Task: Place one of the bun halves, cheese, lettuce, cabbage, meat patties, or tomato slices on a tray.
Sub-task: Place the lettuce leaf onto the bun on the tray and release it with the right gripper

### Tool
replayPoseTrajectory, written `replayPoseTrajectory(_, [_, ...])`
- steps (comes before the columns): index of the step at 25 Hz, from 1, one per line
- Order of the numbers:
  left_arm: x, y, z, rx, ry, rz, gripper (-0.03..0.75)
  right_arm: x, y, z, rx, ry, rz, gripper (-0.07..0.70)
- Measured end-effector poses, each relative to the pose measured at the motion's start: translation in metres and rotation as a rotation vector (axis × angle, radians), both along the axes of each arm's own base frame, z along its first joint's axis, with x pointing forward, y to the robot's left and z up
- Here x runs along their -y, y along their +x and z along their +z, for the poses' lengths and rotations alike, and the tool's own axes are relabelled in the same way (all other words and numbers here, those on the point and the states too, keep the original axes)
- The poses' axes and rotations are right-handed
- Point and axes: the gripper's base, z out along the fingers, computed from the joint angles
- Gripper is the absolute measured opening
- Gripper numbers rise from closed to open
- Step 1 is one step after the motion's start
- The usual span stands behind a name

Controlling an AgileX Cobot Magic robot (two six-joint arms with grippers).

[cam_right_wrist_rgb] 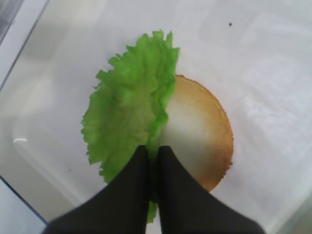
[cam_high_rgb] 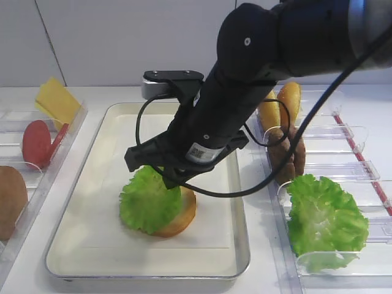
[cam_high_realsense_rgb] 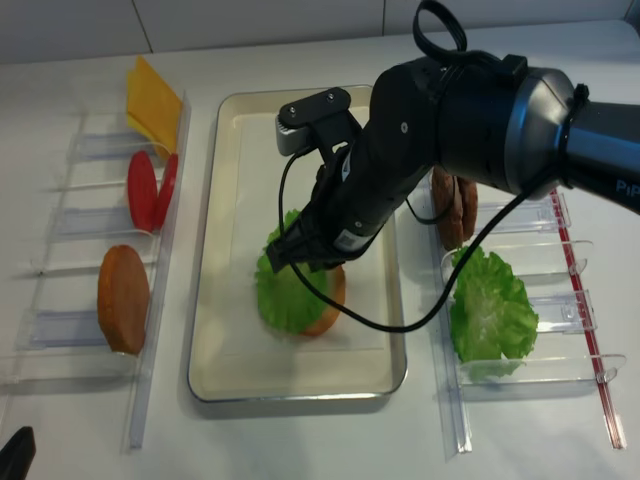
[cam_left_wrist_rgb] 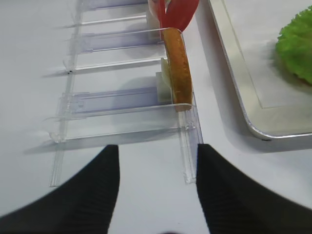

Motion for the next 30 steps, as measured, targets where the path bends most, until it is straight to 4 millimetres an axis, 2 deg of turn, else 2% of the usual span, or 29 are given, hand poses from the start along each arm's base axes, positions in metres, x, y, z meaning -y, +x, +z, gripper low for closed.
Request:
replayPoseTrajectory(18, [0.0000,0.0000,0.0000,0.000,0.000,0.000,0.351,0.0028,-0.0015,-0.0015,-0.011,-0.038,0.016,0.073])
replayPoseTrajectory(20, [0.0000,0.0000,0.0000,0.000,0.000,0.000,0.351,0.0029,-0.0017,-0.0016,-0.012,-0.039,0.018,0.128])
replayPoseTrajectory(25, [0.0000,0.0000,0.0000,0.000,0.000,0.000,0.351,0.0031,-0.0018,-0.0016,-0.013,-0.041,0.021,0.428])
replayPoseTrajectory(26, [0.0000,0.0000,0.0000,0.000,0.000,0.000,0.351,0.0032,-0.0018,-0.0017,-0.012,-0.043,0.022,0.469])
replayPoseTrajectory(30, [0.0000,0.0000,0.0000,0.000,0.000,0.000,0.351,0.0037,-0.0003,-0.0006,0.007,-0.055,0.032,0.519])
